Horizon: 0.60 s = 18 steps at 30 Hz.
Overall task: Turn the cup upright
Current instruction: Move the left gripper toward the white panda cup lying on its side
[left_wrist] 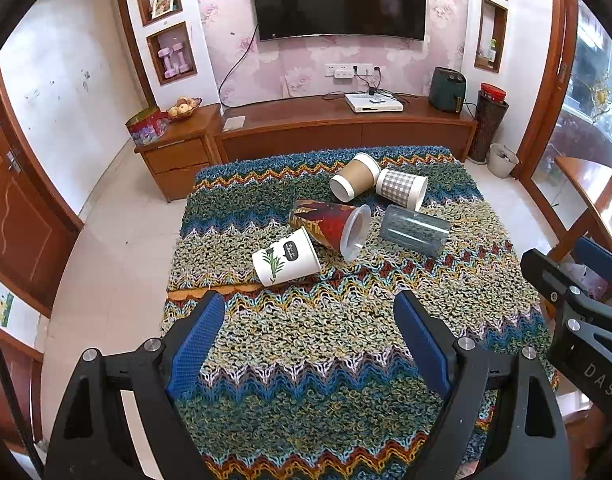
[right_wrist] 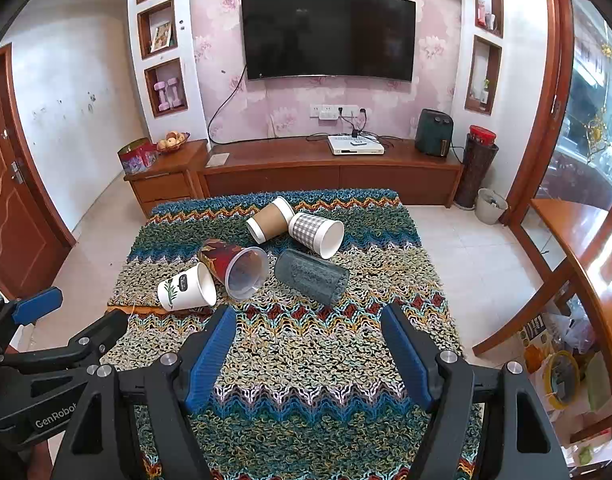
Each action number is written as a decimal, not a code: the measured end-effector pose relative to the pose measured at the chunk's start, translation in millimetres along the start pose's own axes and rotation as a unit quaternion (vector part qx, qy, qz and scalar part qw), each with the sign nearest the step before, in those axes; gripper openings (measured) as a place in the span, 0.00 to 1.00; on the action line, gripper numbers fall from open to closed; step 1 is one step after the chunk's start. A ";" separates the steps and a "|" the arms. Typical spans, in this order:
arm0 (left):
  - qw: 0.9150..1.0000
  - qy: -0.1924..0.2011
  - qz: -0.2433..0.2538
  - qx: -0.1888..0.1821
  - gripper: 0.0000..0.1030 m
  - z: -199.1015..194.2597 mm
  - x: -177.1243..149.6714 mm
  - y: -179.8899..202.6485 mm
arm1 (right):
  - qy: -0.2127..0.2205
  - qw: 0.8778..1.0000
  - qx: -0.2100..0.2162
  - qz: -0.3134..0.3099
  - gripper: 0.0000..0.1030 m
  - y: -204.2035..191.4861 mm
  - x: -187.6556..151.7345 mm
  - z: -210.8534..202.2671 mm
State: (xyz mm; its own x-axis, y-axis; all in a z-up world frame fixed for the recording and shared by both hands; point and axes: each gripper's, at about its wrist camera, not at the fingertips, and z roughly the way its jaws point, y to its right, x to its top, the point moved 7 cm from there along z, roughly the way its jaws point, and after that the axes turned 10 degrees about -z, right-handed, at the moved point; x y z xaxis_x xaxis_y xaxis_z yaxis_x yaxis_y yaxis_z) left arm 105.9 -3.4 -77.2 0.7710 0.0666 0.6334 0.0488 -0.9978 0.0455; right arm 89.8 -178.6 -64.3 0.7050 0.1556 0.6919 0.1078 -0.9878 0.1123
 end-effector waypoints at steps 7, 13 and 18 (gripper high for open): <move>1.000 -0.005 0.011 0.001 0.86 19.9 10.9 -7.7 | -0.009 1.000 -0.005 -0.003 0.73 -2.2 5.2 13.0; 0.999 -0.008 0.042 0.005 0.86 41.9 19.4 -16.5 | -0.017 1.000 -0.006 -0.005 0.73 -6.1 5.6 25.4; 0.996 -0.024 0.086 -0.003 0.86 58.3 17.6 -18.4 | -0.021 1.000 -0.005 -0.006 0.73 -10.7 7.2 35.8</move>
State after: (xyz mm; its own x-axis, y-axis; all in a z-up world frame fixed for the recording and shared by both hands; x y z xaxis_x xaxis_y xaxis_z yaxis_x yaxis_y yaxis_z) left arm 155.6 15.9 -111.9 0.7964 -0.1067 0.5952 -0.0913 -0.9942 -0.0560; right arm 118.9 -167.1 -86.1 0.7328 0.1677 0.6594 0.1107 -0.9856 0.1276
